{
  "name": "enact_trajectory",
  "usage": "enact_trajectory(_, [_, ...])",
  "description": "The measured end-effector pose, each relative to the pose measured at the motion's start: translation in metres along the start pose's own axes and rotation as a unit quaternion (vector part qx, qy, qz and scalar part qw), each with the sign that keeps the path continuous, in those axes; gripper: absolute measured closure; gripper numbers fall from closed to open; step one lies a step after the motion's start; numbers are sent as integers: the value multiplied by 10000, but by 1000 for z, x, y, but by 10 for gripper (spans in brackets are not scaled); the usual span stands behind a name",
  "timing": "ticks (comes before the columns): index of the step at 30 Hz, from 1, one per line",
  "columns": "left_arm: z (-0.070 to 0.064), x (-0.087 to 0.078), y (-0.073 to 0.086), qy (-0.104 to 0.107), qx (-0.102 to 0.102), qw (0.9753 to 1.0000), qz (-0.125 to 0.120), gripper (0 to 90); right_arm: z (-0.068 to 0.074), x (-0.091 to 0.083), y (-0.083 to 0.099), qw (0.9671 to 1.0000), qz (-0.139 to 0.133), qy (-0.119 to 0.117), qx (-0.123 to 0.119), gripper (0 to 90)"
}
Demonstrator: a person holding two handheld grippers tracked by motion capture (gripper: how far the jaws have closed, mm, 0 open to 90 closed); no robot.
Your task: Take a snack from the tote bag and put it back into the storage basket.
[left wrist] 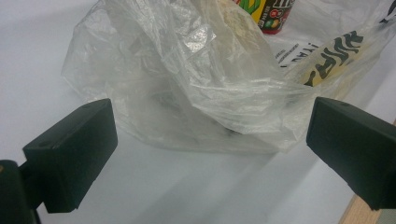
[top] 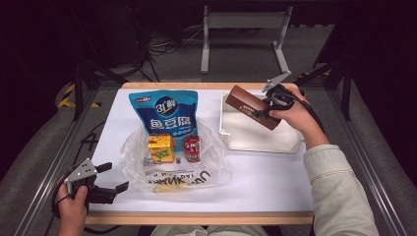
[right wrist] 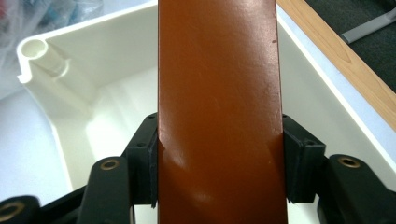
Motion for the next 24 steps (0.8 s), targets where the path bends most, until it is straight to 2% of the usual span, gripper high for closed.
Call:
enact_trajectory(9, [0,-1,0,14,-17,10000,-6,23,-8,16,10,9999,117,20,72,423])
enact_trajectory(16, [0,0,0,13,17,10000,6,22,-14,24,19,9993,315,27,200,423])
enact_trajectory(24, [-1,0,0,27,22,10000,15,21,-17,31,24,9989,389,23,265,423])
Point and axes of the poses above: each handheld gripper's, and its own axes: x roughly forward along the jaws, y roughly out of its underside, z roughly to its left, the point moved 7 cm from there along x, roughly forward along the jaws, and after that the axes turned 8 degrees about z, right-handed, at the moved point
